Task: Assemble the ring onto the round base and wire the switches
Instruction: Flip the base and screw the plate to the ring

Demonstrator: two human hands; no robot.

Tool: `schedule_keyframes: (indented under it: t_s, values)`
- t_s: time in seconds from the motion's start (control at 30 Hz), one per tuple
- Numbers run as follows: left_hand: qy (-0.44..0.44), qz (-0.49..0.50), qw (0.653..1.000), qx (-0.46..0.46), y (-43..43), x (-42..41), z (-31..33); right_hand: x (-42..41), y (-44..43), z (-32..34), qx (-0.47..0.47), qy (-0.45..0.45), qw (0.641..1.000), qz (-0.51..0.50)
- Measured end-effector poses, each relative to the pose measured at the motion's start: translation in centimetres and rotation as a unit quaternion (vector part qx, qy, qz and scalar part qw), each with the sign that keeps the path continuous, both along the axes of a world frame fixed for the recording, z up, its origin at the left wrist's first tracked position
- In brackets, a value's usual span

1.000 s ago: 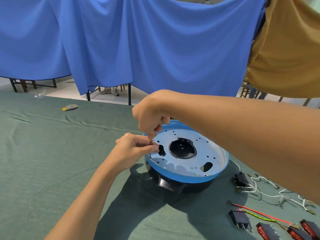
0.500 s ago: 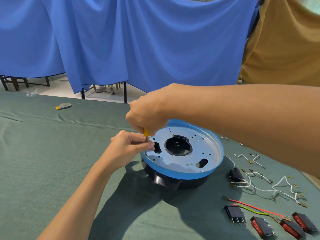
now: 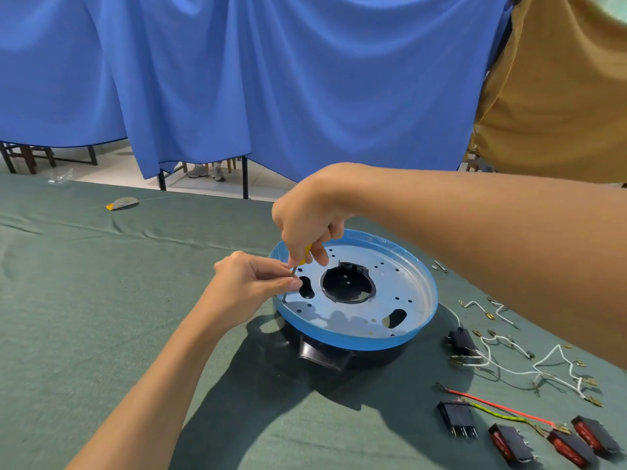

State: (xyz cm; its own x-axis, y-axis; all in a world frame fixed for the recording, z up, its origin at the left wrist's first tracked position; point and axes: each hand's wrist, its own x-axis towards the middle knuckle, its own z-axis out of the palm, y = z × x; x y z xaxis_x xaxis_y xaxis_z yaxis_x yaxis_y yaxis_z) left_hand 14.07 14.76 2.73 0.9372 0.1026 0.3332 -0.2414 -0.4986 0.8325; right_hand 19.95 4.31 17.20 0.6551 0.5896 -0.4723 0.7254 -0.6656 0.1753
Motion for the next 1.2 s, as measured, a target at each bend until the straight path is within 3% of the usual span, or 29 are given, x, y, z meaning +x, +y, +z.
schedule_keyframes:
  t_s: [0.13,0.27,0.47,0.63,0.87,0.93,1.03,1.07,1.13,1.2]
  values:
    - [-0.014,0.018,0.999,0.037,0.2,-0.1,0.2,-0.5,0.1,0.4,0.017,-0.104,0.988,0.117]
    - [-0.015,0.017,0.99,0.136,0.4,-0.2,0.8,-0.9,0.2,0.5,0.06,-0.124,0.977,0.163]
    - [-0.036,0.039,0.995,0.09,0.0,-0.6,1.3,-1.0,0.9,-0.3,0.07,-0.118,0.982,0.132]
    - [-0.053,0.057,0.988,0.136,0.0,-0.6,1.2,-1.6,0.8,0.0,0.092,-0.106,0.982,0.123]
    - [-0.004,-0.008,0.991,0.137,0.5,-0.4,1.1,-1.7,0.0,-0.3,0.118,-0.1,0.981,0.115]
    - [0.024,-0.036,0.994,0.104,0.7,-0.4,1.0,-1.6,-0.2,-0.7,0.136,-0.104,0.98,0.1]
    - [0.047,-0.08,0.996,-0.019,1.1,-0.9,1.3,-1.7,-1.0,-0.7,0.168,-0.095,0.979,0.071]
    - [0.035,-0.055,0.996,-0.06,1.2,-0.8,1.4,-1.6,-1.6,-0.6,0.187,-0.09,0.977,0.055]
    - [0.041,0.088,0.989,-0.11,1.4,-0.6,1.6,-1.3,-3.3,-0.8,0.239,-0.094,0.966,0.014]
    - [0.138,0.195,0.966,-0.096,1.4,-0.5,1.9,-0.7,-5.5,-1.5,0.309,-0.109,0.944,-0.04]
